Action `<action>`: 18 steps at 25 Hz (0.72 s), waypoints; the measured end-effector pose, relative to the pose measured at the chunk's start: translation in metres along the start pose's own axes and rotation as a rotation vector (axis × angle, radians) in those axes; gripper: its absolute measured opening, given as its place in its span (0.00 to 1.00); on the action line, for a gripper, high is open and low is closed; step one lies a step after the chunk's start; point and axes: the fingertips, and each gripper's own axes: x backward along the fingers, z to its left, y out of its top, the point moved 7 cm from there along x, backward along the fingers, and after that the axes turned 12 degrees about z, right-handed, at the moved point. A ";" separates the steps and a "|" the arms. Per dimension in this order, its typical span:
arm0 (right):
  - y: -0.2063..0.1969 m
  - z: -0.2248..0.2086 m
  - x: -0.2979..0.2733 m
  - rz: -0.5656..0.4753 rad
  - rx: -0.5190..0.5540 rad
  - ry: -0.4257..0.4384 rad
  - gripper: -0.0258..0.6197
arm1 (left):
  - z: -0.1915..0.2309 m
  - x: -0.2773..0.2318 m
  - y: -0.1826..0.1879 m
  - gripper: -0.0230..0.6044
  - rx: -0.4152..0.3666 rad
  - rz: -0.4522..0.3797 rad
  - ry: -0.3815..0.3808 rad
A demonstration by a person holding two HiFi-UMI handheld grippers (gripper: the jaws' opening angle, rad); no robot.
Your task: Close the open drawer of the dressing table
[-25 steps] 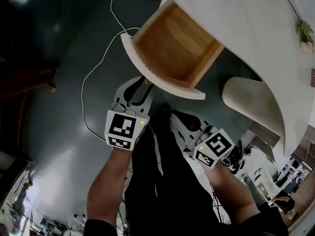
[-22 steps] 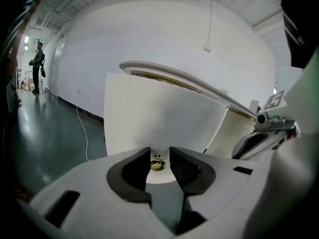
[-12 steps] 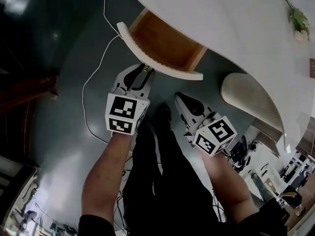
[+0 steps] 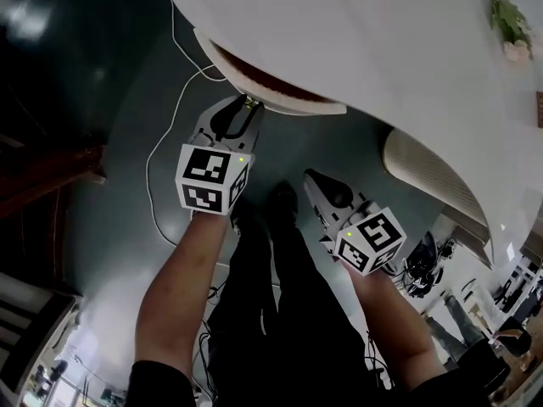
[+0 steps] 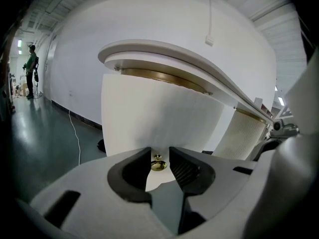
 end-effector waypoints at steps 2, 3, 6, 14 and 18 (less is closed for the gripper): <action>-0.004 -0.008 0.004 0.007 -0.008 -0.013 0.05 | 0.001 -0.006 0.007 0.23 -0.002 -0.007 0.005; -0.006 -0.012 0.006 0.005 -0.017 -0.022 0.05 | 0.001 -0.010 0.011 0.23 -0.005 -0.009 0.006; -0.010 -0.022 0.011 -0.008 -0.051 -0.043 0.05 | 0.002 -0.019 0.021 0.22 -0.033 -0.011 -0.001; -0.014 -0.040 0.009 -0.023 -0.068 -0.062 0.05 | 0.005 -0.050 0.048 0.20 -0.082 -0.029 -0.015; -0.019 -0.050 0.010 -0.018 -0.079 -0.074 0.05 | 0.005 -0.063 0.058 0.20 -0.098 -0.061 -0.011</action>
